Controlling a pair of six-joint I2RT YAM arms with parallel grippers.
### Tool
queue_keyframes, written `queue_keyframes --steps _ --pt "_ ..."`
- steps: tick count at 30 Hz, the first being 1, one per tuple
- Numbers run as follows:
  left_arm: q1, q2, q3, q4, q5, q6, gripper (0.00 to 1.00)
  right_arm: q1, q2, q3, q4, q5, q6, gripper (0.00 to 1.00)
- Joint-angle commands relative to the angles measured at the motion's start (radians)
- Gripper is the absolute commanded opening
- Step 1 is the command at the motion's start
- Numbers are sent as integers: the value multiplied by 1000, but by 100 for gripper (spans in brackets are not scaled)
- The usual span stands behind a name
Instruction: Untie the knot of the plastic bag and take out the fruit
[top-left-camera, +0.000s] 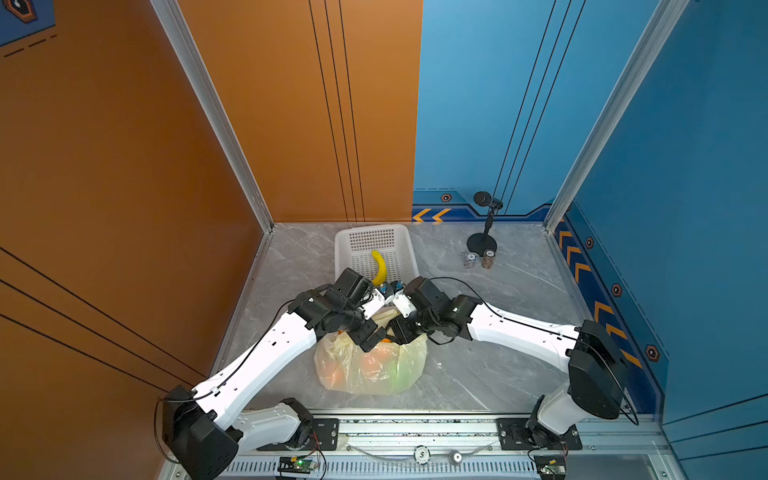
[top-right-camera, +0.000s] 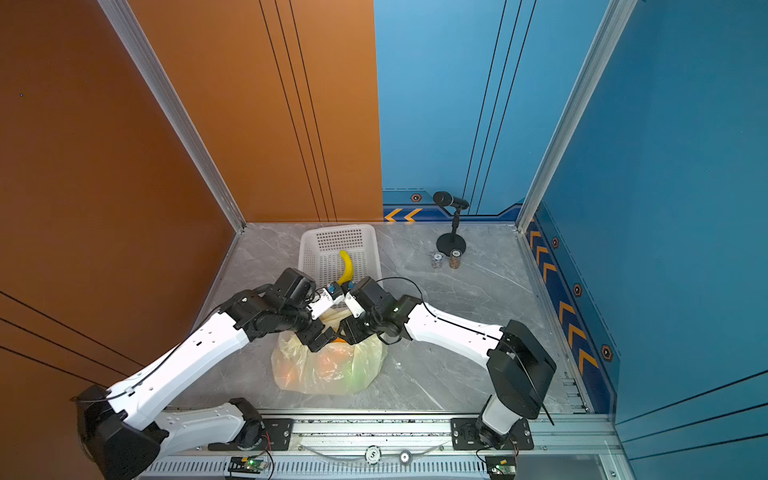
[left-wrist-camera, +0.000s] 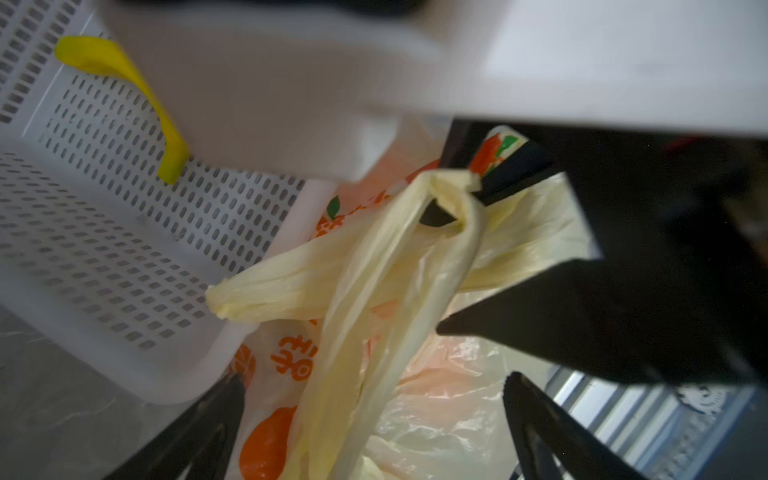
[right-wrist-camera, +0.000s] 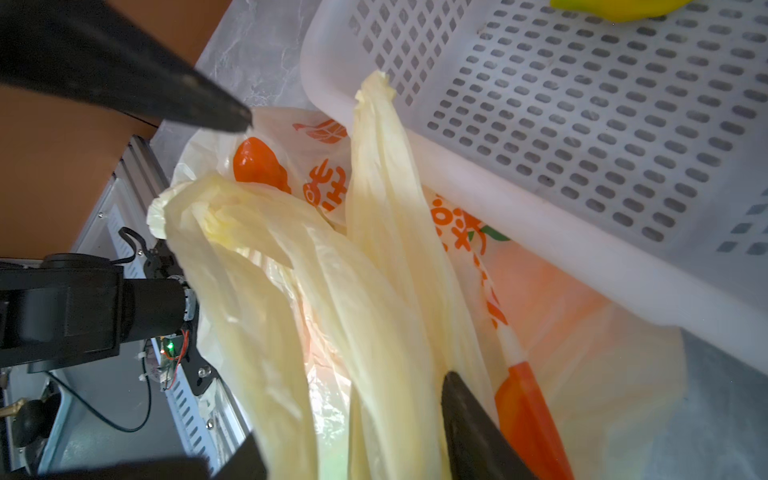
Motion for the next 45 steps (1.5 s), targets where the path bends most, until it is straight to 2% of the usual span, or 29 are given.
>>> queue_keyframes --steps 1,3,5,9,13,17,23,28,34,40,42,45 --pt "-3 16 -12 0 -175 -13 91 -1 10 26 -58 62 -15 50" --pt "9 17 -26 30 -191 -39 76 -2 16 24 -59 61 -17 47" --pt "24 17 -38 51 -202 -67 66 -2 19 23 -61 58 -17 43" --pt "46 19 -42 64 -216 -119 47 -4 2 12 -48 74 -10 21" --pt "70 13 -38 69 -262 -201 25 -11 -54 -24 -10 104 14 10" --pt "94 -10 -36 69 -292 -258 18 -33 -153 -99 42 122 46 0" --pt "153 -75 -23 94 -320 -300 6 -60 -336 -224 82 113 78 0" --pt "216 -68 68 117 -310 -287 0 -34 -513 -300 103 71 59 0" --pt "249 -17 221 165 -267 -298 0 82 -665 -350 127 20 -21 0" --pt "296 44 310 241 -235 -317 1 194 -631 -359 67 4 -77 0" --pt "310 56 307 261 -204 -331 7 213 -603 -361 56 16 -80 1" --pt "311 55 287 269 -149 -342 17 213 -573 -340 46 48 -60 9"
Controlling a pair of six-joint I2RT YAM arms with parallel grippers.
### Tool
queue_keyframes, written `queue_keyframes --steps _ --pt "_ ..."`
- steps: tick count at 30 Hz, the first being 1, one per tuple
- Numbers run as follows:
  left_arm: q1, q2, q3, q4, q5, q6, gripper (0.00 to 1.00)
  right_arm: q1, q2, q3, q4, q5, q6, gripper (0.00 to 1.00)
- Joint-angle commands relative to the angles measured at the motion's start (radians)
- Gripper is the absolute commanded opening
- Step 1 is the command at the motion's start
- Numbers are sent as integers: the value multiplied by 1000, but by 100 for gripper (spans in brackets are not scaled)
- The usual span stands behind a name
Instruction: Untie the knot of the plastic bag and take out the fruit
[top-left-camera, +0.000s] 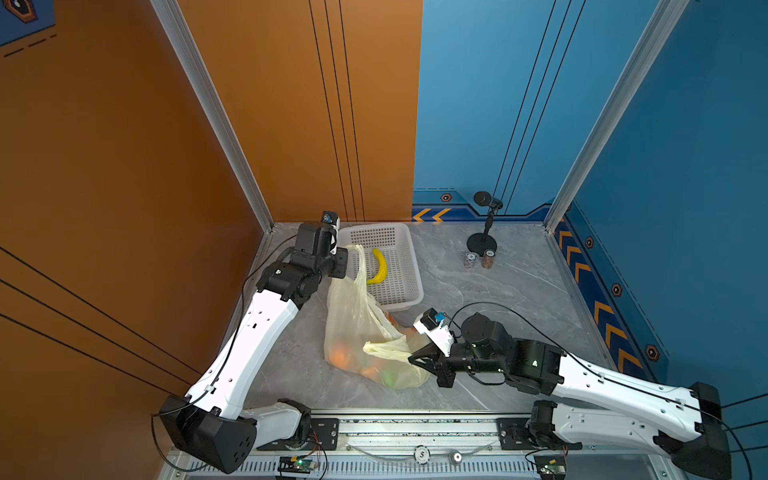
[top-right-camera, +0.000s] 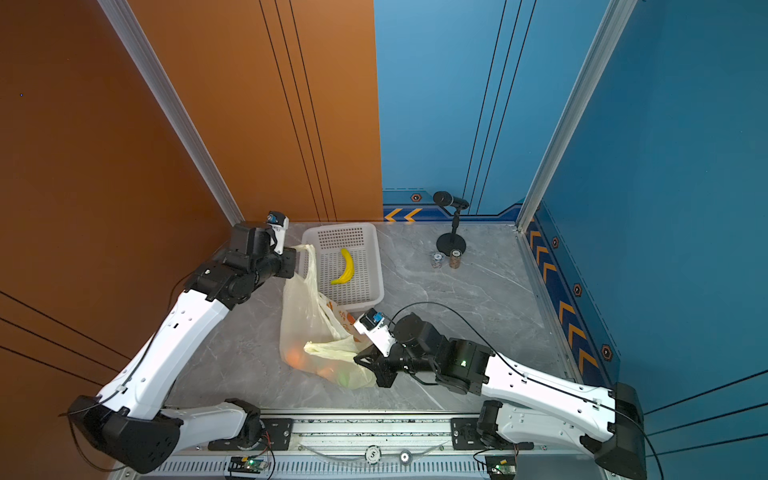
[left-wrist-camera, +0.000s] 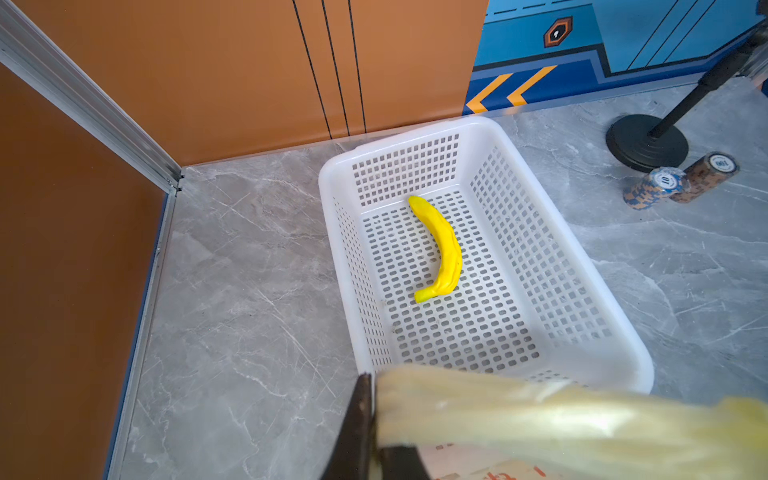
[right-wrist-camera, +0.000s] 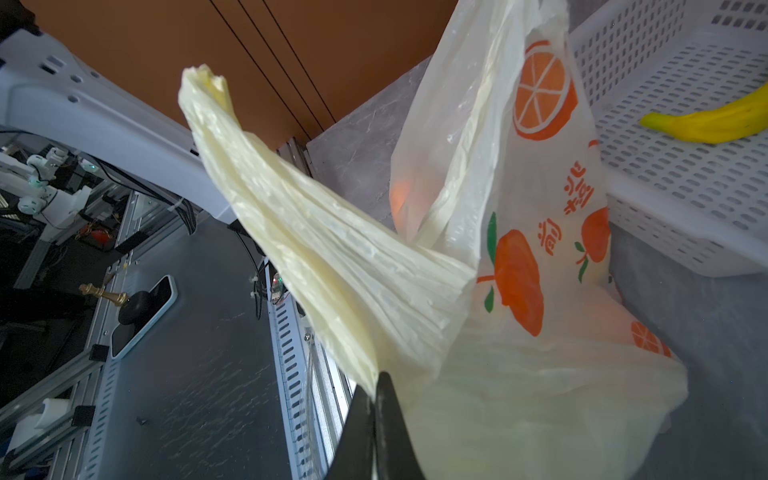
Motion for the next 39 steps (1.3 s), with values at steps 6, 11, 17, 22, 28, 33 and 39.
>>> queue_keyframes --steps 6,11,17,22,28,33,39 --pt "3 -105 -83 46 63 -112 42 -21 8 66 -51 128 3 33" --pt "-1 -210 -121 -41 53 -246 48 -86 29 147 -43 99 0 52" --pt "-7 -327 -155 -152 62 -371 49 -170 145 286 -57 49 33 54" --pt "-7 -425 -193 -223 100 -468 49 -247 271 430 -128 26 57 60" --pt "-28 -559 -309 -265 165 -649 50 -320 417 564 -182 -48 84 68" --pt "-69 -635 -449 -265 165 -731 54 -340 549 664 -271 -97 6 75" --pt "-175 -682 -525 -252 153 -841 70 -301 634 728 -338 -196 -87 77"
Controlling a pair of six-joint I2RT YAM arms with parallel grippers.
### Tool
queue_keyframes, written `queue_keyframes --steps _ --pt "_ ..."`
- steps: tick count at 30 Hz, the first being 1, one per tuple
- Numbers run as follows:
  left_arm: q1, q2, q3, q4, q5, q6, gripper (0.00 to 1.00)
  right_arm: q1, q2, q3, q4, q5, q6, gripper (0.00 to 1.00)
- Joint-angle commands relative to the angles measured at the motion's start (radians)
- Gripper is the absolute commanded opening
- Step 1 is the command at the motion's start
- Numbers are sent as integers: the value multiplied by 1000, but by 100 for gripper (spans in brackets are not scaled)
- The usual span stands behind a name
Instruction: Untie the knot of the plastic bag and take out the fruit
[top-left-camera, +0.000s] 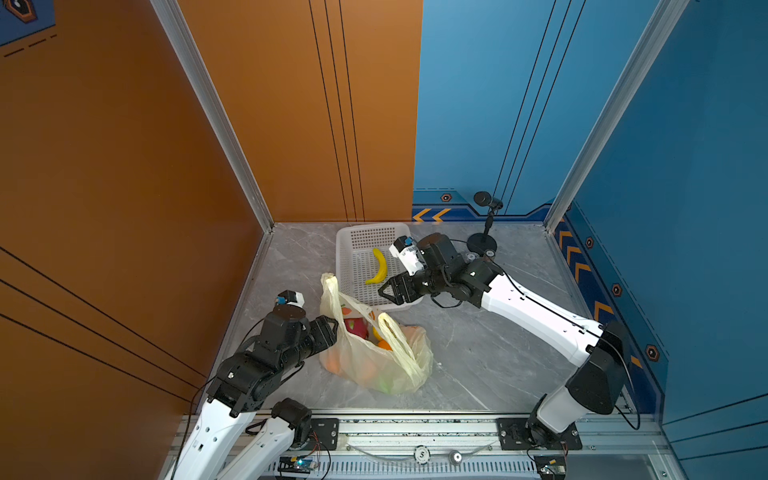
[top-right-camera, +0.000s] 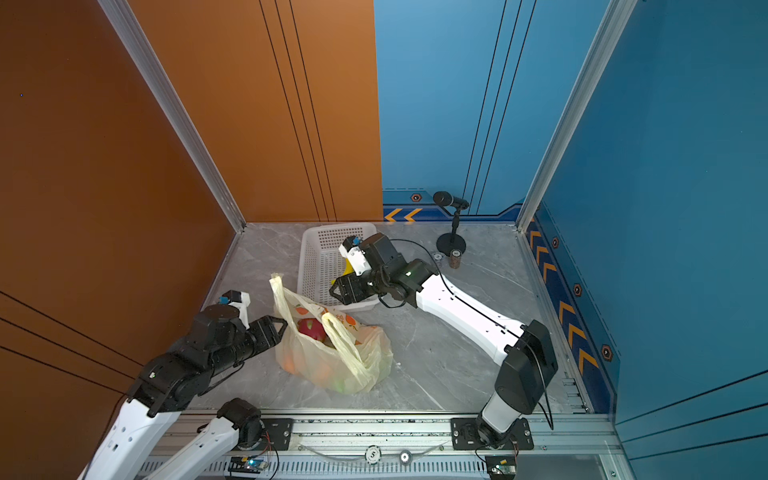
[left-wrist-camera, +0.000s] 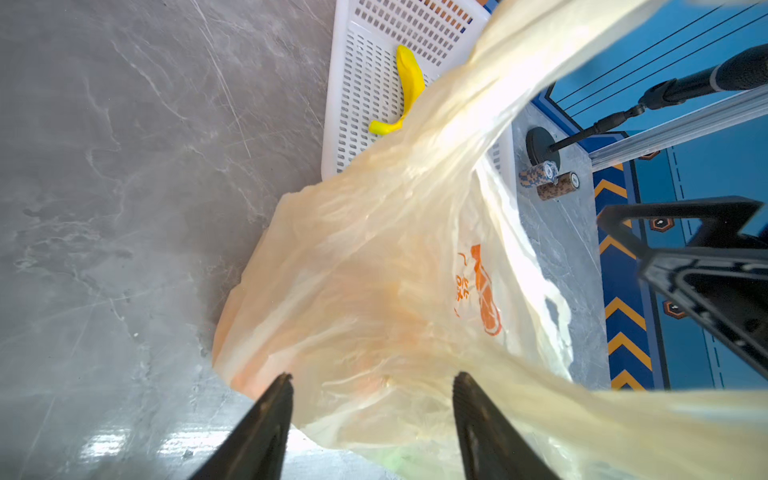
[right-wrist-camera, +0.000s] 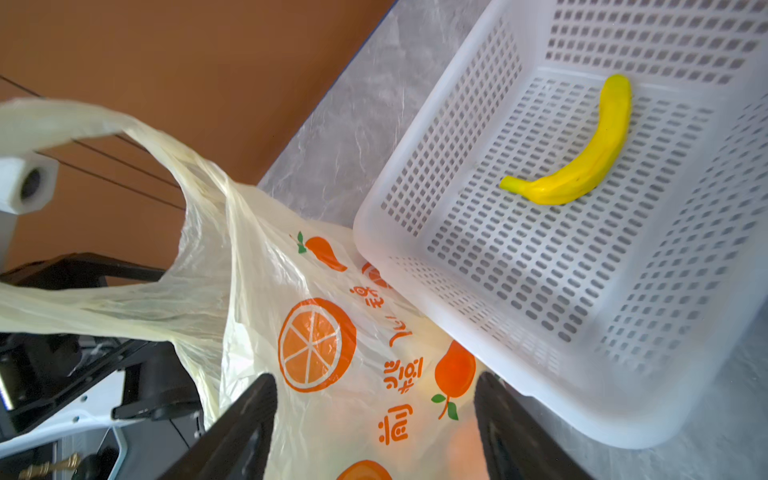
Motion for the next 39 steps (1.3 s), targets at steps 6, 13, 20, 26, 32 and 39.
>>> queue_keyframes --steps 6,13,20,26,32,39 --pt "-194 -7 -107 89 -80 -166 98 73 22 38 -126 -88 -137 81" --pt "-272 81 -108 146 -123 -172 97 116 48 48 -144 -85 -150 81" --pt "-286 108 -114 149 -167 -182 94 145 80 69 -138 -67 -150 81" --pt "-284 96 -133 125 -189 -185 62 158 115 82 -151 -29 -165 80" --pt "-276 87 -118 73 -212 -164 33 157 116 80 -132 87 -114 42" --pt "-255 75 -67 -12 -247 -115 4 142 29 -23 -71 187 -32 0"
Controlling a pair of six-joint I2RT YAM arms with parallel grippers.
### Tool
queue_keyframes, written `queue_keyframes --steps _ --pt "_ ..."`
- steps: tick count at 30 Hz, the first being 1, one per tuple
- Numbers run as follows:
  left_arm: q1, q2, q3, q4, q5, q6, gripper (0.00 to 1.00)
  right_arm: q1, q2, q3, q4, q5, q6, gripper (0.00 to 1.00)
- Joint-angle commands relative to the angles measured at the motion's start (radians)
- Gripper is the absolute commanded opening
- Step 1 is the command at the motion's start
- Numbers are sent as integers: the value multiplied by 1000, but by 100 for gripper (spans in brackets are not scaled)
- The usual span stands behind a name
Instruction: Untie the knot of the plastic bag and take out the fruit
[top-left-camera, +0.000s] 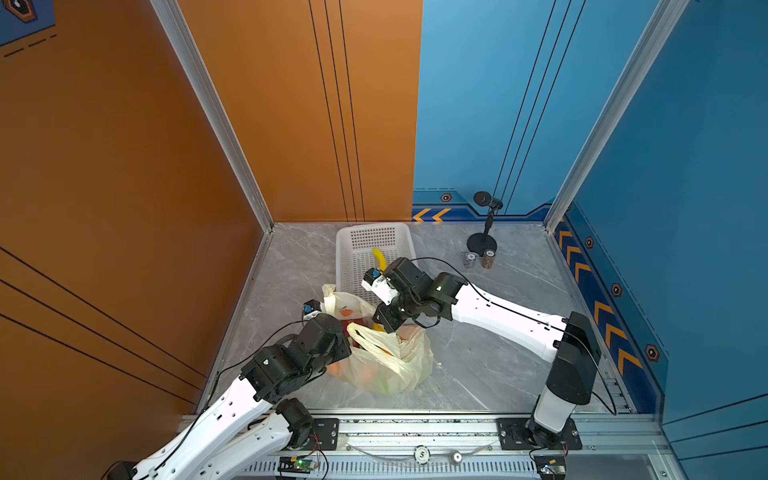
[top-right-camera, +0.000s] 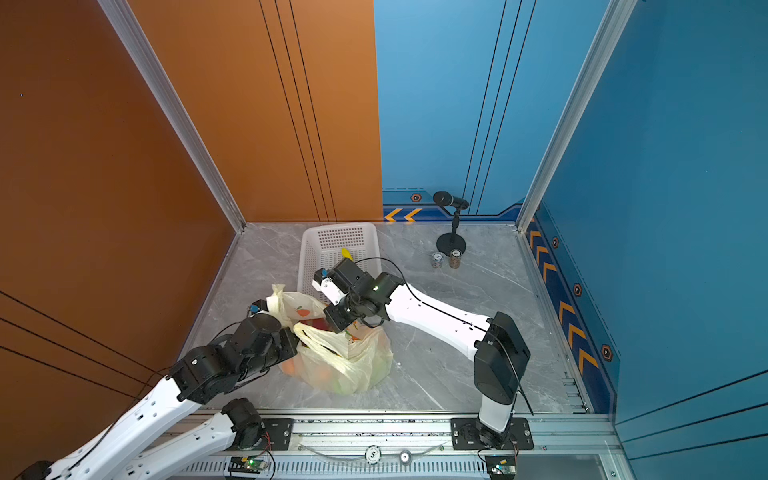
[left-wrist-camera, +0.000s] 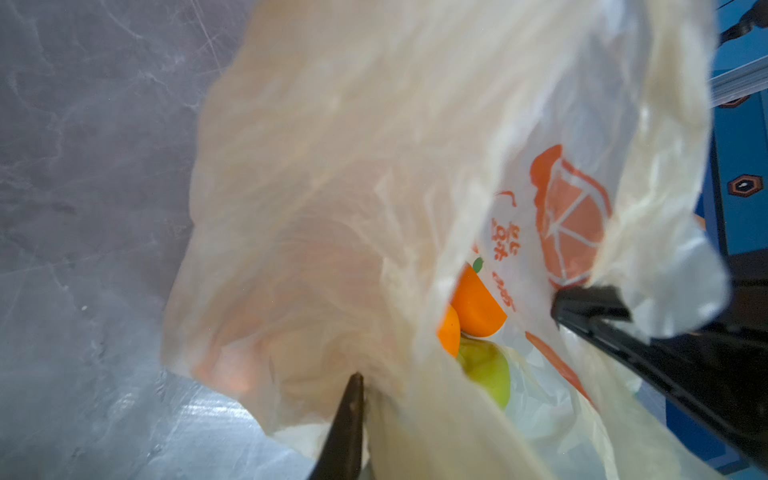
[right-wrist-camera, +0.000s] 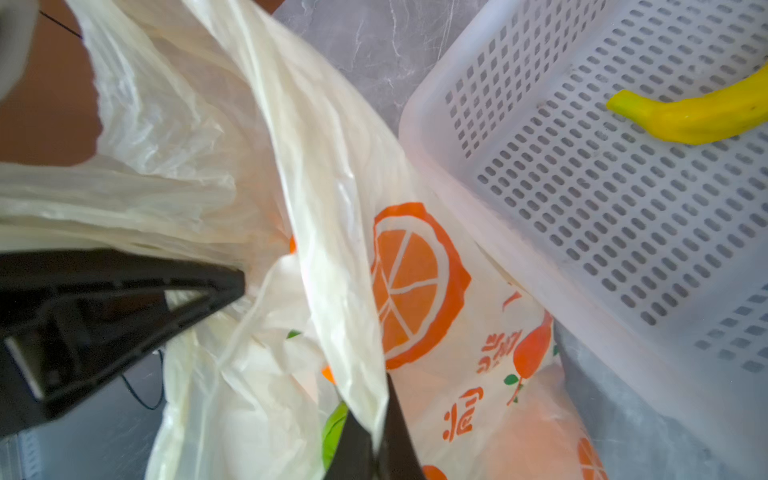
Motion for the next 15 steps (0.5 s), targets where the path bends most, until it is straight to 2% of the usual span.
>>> queue_keyframes --steps 1,4,8,15 --pt "15 -14 50 -83 -51 41 1 -9 -98 -79 52 109 51 0" --pt "31 -30 69 -108 -67 65 0 -14 -190 -186 131 192 94 0" --pt "75 -43 104 -170 -85 113 0 -51 -301 -282 138 284 157 0" --pt "174 -57 132 -210 -38 181 0 -187 -501 -449 128 390 258 0"
